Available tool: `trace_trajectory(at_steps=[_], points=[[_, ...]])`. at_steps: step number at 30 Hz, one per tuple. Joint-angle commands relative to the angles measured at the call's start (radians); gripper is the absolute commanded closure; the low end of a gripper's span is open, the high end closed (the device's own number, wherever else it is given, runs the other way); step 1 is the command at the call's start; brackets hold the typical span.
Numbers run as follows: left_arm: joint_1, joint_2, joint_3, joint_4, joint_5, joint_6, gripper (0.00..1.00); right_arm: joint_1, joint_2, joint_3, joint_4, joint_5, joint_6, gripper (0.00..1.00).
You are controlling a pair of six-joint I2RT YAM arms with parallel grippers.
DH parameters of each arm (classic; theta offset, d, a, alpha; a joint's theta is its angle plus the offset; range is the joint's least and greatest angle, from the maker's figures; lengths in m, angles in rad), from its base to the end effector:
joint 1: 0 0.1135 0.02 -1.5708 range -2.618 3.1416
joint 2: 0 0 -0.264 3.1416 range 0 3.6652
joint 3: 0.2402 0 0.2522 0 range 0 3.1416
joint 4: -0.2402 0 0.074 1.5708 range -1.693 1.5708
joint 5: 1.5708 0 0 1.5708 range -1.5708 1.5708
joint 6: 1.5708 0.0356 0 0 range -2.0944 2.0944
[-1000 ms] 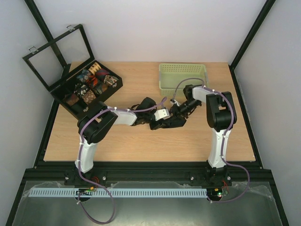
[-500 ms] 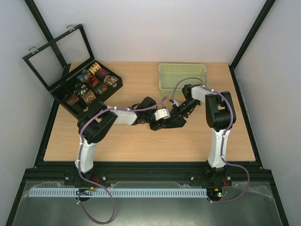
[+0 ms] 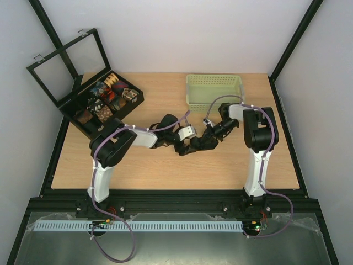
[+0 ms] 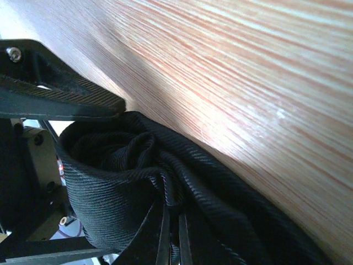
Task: Roll the ties
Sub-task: Roll the tie at the center of the board.
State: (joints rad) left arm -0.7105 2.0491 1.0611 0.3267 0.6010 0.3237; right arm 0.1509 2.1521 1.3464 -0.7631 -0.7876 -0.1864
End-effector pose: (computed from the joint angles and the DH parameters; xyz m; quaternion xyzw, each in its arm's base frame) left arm 0.2961 -0.2814 0.1129 0.5372 0.6816 -0.3416 0.3606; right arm 0.3700 0.0818 0.0999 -0.1554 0.9103 0.3836 0.0077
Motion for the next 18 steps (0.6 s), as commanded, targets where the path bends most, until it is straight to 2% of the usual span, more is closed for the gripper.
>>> trace_trajectory(at_steps=[1, 4, 7, 9, 10, 14, 18], points=[[0.000, 0.077, 0.047, 0.141, 0.055, -0.106, 0.14, 0.005, 0.065, -0.043, 0.075, 0.166, 0.026, 0.99], [0.000, 0.117, 0.078, 0.146, 0.039, -0.113, 0.22, 0.006, 0.067, -0.040, 0.079, 0.149, 0.036, 0.99], [-0.001, 0.111, 0.063, 0.095, 0.023, -0.058, 0.35, 0.006, 0.071, -0.020, 0.073, 0.141, 0.042, 0.99], [-0.004, 0.077, 0.034, 0.052, -0.008, -0.005, 0.45, 0.006, 0.069, 0.006, 0.046, 0.137, 0.039, 0.91], [-0.005, 0.060, 0.019, 0.026, -0.029, 0.020, 0.49, 0.006, 0.064, 0.022, 0.027, 0.135, 0.033, 0.83], [-0.009, 0.013, -0.028, -0.078, -0.115, 0.098, 0.53, 0.002, 0.014, 0.077, -0.063, 0.090, 0.024, 0.65], [-0.009, 0.006, -0.038, -0.146, -0.164, 0.114, 0.53, 0.007, -0.053, 0.062, -0.115, -0.004, 0.031, 0.61]])
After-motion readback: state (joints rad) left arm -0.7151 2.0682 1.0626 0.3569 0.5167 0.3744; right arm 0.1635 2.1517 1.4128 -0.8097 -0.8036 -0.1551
